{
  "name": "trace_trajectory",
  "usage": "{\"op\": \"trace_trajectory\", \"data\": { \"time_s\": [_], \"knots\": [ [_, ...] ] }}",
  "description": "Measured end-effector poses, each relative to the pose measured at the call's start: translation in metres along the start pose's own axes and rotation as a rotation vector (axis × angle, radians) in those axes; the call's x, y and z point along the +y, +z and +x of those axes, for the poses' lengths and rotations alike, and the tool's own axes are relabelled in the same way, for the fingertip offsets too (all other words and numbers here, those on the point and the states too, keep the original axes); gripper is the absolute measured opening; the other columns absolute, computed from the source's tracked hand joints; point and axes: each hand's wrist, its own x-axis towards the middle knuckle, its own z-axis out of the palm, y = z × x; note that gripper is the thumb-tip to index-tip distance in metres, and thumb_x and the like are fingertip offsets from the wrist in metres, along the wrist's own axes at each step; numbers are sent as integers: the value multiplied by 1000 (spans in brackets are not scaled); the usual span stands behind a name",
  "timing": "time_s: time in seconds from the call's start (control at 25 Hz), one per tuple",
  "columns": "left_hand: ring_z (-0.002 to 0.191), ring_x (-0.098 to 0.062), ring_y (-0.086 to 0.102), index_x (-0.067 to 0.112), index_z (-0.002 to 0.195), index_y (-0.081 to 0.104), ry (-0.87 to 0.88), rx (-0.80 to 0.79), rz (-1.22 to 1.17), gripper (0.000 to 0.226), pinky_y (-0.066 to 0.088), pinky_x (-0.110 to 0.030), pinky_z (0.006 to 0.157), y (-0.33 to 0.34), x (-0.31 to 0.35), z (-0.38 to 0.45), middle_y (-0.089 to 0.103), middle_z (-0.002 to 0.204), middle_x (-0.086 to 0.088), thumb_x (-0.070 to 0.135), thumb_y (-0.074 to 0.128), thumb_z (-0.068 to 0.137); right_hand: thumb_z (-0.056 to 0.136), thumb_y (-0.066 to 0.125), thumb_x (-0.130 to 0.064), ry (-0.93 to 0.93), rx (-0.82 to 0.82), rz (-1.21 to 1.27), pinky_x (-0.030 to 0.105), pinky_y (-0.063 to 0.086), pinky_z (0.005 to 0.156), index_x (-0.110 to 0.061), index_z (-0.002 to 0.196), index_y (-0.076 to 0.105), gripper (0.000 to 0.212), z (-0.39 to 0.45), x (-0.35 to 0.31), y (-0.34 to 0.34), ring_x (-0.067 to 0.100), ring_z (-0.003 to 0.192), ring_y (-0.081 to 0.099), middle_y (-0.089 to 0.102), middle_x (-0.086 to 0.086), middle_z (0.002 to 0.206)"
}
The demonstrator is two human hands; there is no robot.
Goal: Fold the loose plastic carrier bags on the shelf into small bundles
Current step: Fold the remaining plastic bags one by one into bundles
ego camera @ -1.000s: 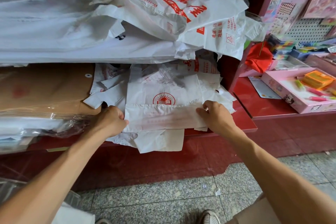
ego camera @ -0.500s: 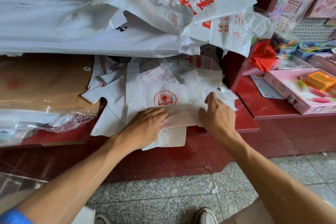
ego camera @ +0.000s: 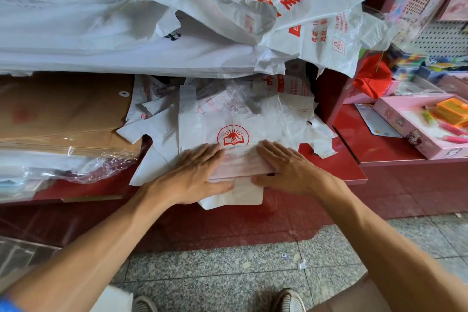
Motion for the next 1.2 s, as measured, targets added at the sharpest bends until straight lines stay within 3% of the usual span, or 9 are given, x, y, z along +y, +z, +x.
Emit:
{"op": "trace_trajectory", "data": {
  "time_s": [0.16,0.2,0.28,0.36,0.48,0.64,0.8,1.04,1.2],
  "knots": [
    [150,-8,-3,22,157,4,33,115,-10,70,-2,-25,120,-2,0,-3,-3,164,5,47,25,95,94,51,-32,24,195,71,34,23,118,-23,150,34,59,-3,10,-5,15,144,30,32,-5,157],
    [150,-10,8,20,156,13,30,159,-69,64,3,-22,119,-5,2,-3,8,164,3,34,32,98,92,52,-23,30,270,93,35,35,110,-22,142,47,50,-2,14,-5,20,133,46,49,-1,146],
    [133,-18,46,21,147,41,-54,264,-243,51,35,-25,108,-15,2,-5,43,151,2,13,43,96,89,53,-11,60,393,215,33,49,80,-15,114,67,29,-1,20,-6,24,93,64,70,6,104],
    [96,-16,65,29,117,66,-177,346,-350,35,48,-25,72,-26,-6,-7,68,110,9,10,53,91,88,55,-7,119,472,402,24,39,51,-6,81,66,13,-1,25,-10,17,59,53,61,5,68],
    [83,-12,63,36,88,67,-352,414,-479,20,46,-27,67,-35,-25,-5,67,85,14,17,68,82,91,60,-15,215,527,731,17,21,40,4,69,54,29,-4,29,-21,6,42,29,38,-3,52],
    [79,-20,66,21,88,71,-501,476,-714,12,48,-28,63,-30,-28,-1,71,81,2,26,77,78,97,56,-23,247,606,932,16,23,40,5,79,61,34,-3,28,-22,5,44,30,38,-5,55],
    [83,-29,70,19,83,71,-481,492,-793,24,56,-45,78,-33,-29,2,75,82,-9,41,68,75,98,52,-25,312,647,805,18,32,43,-2,83,66,30,0,30,-24,10,51,41,51,-2,64],
    [83,-21,68,23,75,68,-528,327,-611,13,55,-39,87,-27,-36,6,72,77,3,29,80,74,88,57,-22,520,419,389,27,34,51,2,83,65,26,5,46,-11,27,61,55,61,10,70],
    [95,-20,60,25,100,58,-532,323,-335,35,46,-33,83,-29,-21,-1,63,96,8,28,76,70,89,59,-25,520,595,167,32,40,65,-9,99,59,19,-2,34,-10,31,89,60,61,5,97]
  ]
}}
